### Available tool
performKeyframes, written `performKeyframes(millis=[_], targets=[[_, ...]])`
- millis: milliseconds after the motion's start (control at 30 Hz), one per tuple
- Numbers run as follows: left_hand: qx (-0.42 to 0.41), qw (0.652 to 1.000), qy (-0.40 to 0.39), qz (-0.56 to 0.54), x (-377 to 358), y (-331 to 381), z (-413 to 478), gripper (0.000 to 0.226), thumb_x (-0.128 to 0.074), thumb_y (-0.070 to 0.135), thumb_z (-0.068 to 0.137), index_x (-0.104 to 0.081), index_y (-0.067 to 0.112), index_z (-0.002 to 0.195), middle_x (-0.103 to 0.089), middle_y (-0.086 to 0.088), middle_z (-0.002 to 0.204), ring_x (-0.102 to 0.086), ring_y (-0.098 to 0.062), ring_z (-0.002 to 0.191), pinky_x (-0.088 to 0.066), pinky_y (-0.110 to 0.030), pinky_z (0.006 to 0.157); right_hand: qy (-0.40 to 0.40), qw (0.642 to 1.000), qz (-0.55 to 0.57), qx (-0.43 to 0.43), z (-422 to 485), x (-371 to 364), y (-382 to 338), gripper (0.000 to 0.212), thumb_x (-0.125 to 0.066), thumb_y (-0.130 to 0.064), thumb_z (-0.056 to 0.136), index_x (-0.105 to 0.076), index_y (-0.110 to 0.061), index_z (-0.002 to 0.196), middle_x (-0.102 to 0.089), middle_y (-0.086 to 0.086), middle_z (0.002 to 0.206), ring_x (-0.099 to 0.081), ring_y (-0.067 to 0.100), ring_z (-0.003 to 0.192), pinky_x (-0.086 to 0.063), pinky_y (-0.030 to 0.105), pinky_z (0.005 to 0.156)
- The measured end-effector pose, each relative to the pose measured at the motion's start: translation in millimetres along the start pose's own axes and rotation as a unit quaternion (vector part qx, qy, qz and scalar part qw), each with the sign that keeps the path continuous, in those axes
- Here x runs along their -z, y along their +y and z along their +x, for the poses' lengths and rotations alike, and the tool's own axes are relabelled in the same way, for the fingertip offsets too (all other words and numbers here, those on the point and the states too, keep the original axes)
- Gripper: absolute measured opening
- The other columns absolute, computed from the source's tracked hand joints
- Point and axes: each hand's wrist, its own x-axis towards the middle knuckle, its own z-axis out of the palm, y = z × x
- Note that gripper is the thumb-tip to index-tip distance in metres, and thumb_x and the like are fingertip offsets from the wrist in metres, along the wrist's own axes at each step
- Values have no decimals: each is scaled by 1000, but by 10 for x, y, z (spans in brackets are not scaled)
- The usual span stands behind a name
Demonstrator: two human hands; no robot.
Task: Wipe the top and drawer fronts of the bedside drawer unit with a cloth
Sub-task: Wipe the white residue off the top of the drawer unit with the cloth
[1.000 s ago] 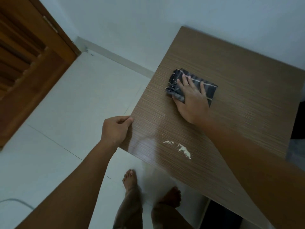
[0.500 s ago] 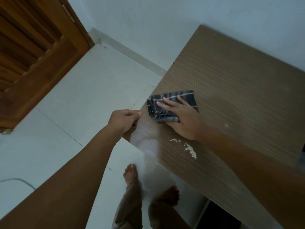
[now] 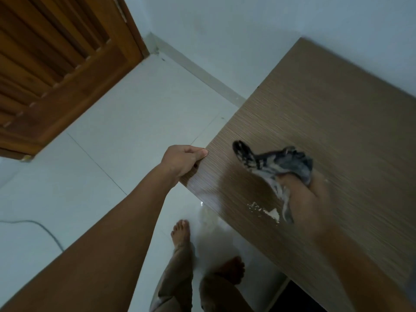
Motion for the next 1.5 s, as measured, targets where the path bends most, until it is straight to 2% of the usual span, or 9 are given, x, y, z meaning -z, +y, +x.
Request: performKeyframes(millis=[200, 300, 567, 767, 867, 933, 1200, 1400, 1500], targets=[[43, 997, -62, 32, 151, -9, 66, 33, -58, 37, 93, -75, 10, 99, -74, -6, 104, -69, -22, 100, -52, -38, 97, -67, 970, -210, 104, 705, -405, -327, 18, -48, -25, 98, -61, -25, 110, -66, 2, 100, -61, 22, 96, -48, 41, 85], [79, 991, -91, -53, 192, 34, 25, 55, -30, 43, 104, -67, 3, 112, -70, -12, 111, -65, -24, 105, -48, -36, 98, -194, 898, -365, 151, 890, -721, -62, 39, -42, -21, 100, -48, -26, 138, -33, -4, 153, -15, 19, 147, -3, 51, 119], [101, 988, -82, -78, 328, 63, -25, 60, -23, 51, 103, -60, 5, 116, -67, -14, 107, -64, -27, 100, -50, -42, 93, -359, 750, -415, 370, 586, -614, 342, 50, -54, -22, 86, -54, -29, 135, -39, -11, 150, -21, 4, 145, 3, 46, 121], [-66, 980, -10, 186, 108, 122, -90, 40, -55, 46, 94, -65, 18, 121, -69, -2, 111, -64, -16, 98, -52, -34, 88, -386, 813, -378, 216, 237, -159, 265, 50, -45, -40, 88, -50, -37, 138, -39, -18, 148, -6, 5, 142, 2, 25, 118], [-186, 951, 12, 249, -103, 114, -158, 48, -60, 41, 92, -54, 22, 136, -61, -3, 128, -58, -16, 111, -43, -26, 89, -380, 874, -295, 74, 57, 125, 114, 40, -48, -47, 90, -56, -43, 130, -56, -13, 140, -35, 8, 139, -35, 38, 111], [-257, 928, -13, 268, -257, 127, -211, 54, -62, 37, 91, -47, 21, 140, -51, -4, 138, -51, -20, 122, -41, -27, 96, -294, 938, -180, 28, -21, 278, -57, 18, -55, -40, 93, -70, -50, 96, -74, -13, 96, -68, 7, 95, -55, 35, 82], [-197, 890, -79, 404, -571, 272, -265, 75, -70, 34, 86, -31, 31, 150, 15, -8, 163, 10, -26, 149, 1, -48, 119, 48, 986, -153, -47, -269, 709, -477, 59, -51, -14, 96, -56, -36, 42, -46, -15, 37, -43, 0, 38, -31, 28, 51], [-190, 897, -80, 391, -560, 265, -210, 80, -76, 34, 81, -35, 30, 149, 13, -5, 163, 9, -24, 150, -8, -53, 120, 168, 946, -229, -155, -128, 896, 188, 32, -44, -40, 98, -56, -23, 123, -61, 17, 118, -57, 42, 105, -47, 41, 82], [-198, 893, -79, 396, -560, 264, -175, 80, -77, 34, 80, -36, 29, 148, 12, -6, 163, 6, -25, 150, -10, -53, 119, 175, 936, -237, -193, -71, 861, 506, 66, -44, -41, 100, -9, -31, 155, -13, 5, 164, -6, 36, 148, -16, 59, 117]])
